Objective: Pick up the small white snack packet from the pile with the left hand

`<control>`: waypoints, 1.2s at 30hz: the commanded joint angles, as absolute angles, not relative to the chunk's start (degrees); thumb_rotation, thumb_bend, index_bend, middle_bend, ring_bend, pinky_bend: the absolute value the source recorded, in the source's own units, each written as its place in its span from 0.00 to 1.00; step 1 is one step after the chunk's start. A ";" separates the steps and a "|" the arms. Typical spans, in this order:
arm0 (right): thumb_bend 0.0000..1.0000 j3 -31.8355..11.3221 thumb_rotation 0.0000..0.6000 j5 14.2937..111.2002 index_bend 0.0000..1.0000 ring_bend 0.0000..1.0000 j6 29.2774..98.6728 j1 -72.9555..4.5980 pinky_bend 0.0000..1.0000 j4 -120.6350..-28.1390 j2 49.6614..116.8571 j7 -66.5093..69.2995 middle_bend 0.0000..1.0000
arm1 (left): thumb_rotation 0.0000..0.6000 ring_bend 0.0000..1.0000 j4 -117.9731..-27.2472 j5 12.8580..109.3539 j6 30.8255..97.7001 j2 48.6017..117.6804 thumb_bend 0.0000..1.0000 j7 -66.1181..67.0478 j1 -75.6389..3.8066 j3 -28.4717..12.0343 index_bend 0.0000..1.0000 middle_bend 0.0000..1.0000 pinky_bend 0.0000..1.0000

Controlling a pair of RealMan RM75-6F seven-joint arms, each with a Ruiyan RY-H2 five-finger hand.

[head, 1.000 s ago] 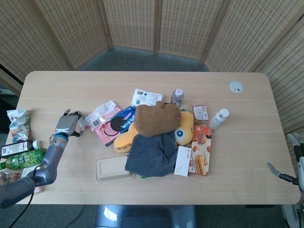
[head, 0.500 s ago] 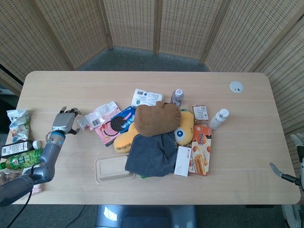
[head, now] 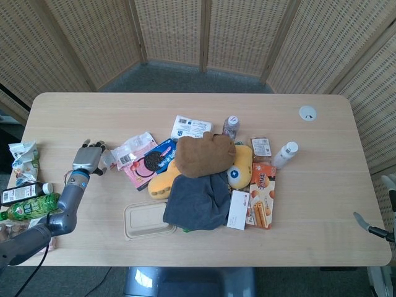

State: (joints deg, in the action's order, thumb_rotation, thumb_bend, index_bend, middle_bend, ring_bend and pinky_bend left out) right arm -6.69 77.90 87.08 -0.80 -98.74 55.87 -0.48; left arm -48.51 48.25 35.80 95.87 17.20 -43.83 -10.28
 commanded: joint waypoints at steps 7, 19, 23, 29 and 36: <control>0.22 -6.85 0.57 77.38 0.00 0.00 88.08 0.26 0.00 -98.25 55.41 0.71 0.00 | 1.00 0.19 -47.64 48.36 36.18 96.94 0.37 18.66 -44.52 -10.14 0.38 0.16 0.00; 0.22 -6.97 0.57 77.63 0.00 0.00 88.17 0.59 0.00 -97.57 55.60 1.64 0.00 | 1.00 0.20 -48.65 47.97 36.77 96.54 0.37 19.93 -43.61 -9.53 0.41 0.16 0.00; 0.22 -7.04 0.57 77.68 0.00 0.00 88.19 0.65 0.00 -97.41 55.72 1.83 0.00 | 1.00 0.21 -49.07 48.55 37.93 96.68 0.37 19.94 -43.42 -9.63 0.54 0.18 0.00; 0.23 -7.17 0.57 77.81 0.00 0.00 88.49 0.87 0.00 -97.23 55.68 2.33 0.00 | 1.00 0.23 -50.75 49.69 39.98 95.68 0.37 18.27 -43.28 -11.00 0.67 0.20 0.00; 0.22 -7.16 0.57 78.40 0.00 0.00 87.96 0.50 0.00 -96.86 56.07 2.76 0.00 | 1.00 0.23 -57.26 50.35 42.41 90.50 0.37 15.31 -43.34 -14.30 0.67 0.20 0.00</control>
State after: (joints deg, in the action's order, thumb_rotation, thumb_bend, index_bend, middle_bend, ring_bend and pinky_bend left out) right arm -7.18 78.37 87.99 0.53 -96.89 56.04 2.73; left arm -54.94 50.03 41.43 92.46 16.32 -43.30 -13.07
